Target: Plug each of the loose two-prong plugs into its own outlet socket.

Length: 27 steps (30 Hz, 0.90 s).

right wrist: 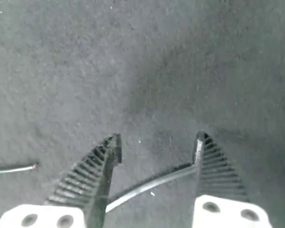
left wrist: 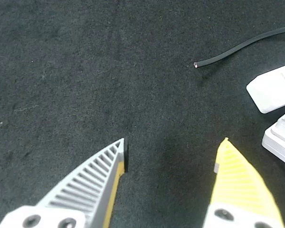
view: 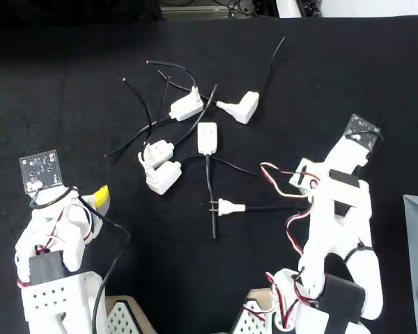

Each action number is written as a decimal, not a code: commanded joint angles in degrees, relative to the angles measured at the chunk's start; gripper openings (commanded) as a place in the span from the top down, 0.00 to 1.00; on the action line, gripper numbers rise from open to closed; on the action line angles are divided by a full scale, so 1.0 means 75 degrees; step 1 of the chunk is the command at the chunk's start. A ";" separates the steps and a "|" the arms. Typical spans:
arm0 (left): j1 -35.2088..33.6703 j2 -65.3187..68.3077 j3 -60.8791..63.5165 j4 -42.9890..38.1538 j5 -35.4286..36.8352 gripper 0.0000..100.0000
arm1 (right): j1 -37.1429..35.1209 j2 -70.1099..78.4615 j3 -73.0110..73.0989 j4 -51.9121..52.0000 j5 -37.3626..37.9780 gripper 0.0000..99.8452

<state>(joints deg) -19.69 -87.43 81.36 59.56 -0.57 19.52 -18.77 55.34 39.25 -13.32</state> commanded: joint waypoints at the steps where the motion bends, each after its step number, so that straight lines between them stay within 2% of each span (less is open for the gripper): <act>1: -0.0076 -0.0047 -0.0041 -0.0012 -0.0047 0.70 | -0.0152 -0.0217 -0.0510 0.0598 0.0082 0.76; 6: -0.0076 -0.0047 -0.0041 -0.0023 -0.0047 0.70 | -0.0738 -0.0779 -0.0627 0.2368 -0.0012 0.76; 10: -0.0076 -0.0047 -0.0029 -0.0035 -0.0047 0.70 | -0.1032 -0.1049 -0.0604 0.2755 -0.0692 0.76; 18: -0.0076 -0.0047 -0.0029 -0.0023 -0.0047 0.70 | -0.1055 -0.1049 0.0381 0.1219 -0.1571 0.76; 27: -0.0076 -0.0047 -0.0029 -0.0023 -0.0047 0.70 | -0.1043 -0.1049 0.1389 0.0164 -0.1606 0.76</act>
<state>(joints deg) -19.69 -87.43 81.36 59.56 -0.57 12.31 -25.01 65.54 41.89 -24.57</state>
